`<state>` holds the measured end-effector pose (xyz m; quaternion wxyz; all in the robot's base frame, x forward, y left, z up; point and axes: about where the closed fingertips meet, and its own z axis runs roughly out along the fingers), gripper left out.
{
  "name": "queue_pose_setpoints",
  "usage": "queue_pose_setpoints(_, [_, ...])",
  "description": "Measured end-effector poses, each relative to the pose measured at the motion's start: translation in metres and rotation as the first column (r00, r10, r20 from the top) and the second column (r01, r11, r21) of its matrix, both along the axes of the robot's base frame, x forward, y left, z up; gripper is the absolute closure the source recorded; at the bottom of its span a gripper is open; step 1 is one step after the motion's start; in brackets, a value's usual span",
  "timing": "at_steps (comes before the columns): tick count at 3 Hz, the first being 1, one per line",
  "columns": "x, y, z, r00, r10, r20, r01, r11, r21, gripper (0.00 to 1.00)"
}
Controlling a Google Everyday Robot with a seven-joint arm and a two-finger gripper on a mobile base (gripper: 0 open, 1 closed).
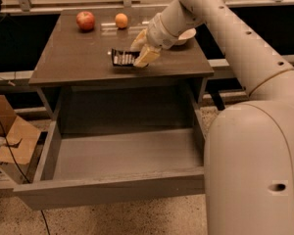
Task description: Pick rxbar chocolate from top drawer and place on counter
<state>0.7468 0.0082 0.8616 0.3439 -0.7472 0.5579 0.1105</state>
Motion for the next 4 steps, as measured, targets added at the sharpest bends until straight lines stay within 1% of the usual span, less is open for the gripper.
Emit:
queue_pose_setpoints(1, [0.0034,0.0024,-0.0034,1.0,0.001,-0.002,-0.001,1.0,0.005,0.5])
queue_pose_setpoints(3, [0.0034,0.0024,-0.0034,1.0,0.001,-0.002,-0.001,1.0,0.005,0.04])
queue_pose_setpoints(4, [0.0034,0.0024,-0.0034,1.0,0.001,-0.002,-0.001,1.0,0.005,0.0])
